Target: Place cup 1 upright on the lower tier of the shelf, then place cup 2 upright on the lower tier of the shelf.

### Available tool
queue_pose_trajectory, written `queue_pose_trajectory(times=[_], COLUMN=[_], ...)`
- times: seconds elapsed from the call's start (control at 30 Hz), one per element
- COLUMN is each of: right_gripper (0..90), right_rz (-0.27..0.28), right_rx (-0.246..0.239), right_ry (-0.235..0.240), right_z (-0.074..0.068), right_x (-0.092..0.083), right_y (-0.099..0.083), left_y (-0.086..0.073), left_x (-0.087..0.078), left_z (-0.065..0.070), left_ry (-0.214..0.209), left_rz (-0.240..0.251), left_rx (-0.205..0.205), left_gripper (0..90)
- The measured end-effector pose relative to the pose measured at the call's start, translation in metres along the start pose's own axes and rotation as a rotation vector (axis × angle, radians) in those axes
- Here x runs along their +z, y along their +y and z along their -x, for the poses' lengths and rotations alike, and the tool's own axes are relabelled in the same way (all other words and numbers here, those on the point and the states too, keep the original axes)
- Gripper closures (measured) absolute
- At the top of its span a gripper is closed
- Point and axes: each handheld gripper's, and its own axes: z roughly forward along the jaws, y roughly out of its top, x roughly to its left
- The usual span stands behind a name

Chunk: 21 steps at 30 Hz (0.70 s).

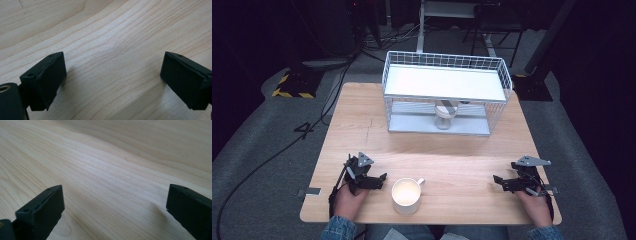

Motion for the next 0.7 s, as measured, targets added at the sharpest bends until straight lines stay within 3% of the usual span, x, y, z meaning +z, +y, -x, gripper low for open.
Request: queue_pose_trajectory(times=[0.07, 0.27, 0.7], right_gripper=[1.7, 4.5, 0.2], right_rz=[-0.026, -0.028, -0.04], right_rx=[-0.016, -0.024, -0.006], right_ry=[-0.011, -0.052, -0.077], right_z=[0.0005, -0.001, -0.0011], right_x=[0.0028, 0.004, 0.0054], right_y=[-0.0022, -0.0033, -0.0029], left_y=[-0.0002, -0.0004, -0.0015], left_x=[-0.0001, -0.0003, -0.0016], left_z=[0.0005, 0.0006, 0.0027], left_ry=[0.0, 0.001, 0.021], left_rz=[0.0, 0.0, -0.001], left_rx=[-0.003, -0.003, -0.016], left_gripper=[7.4, 7.4, 7.4])
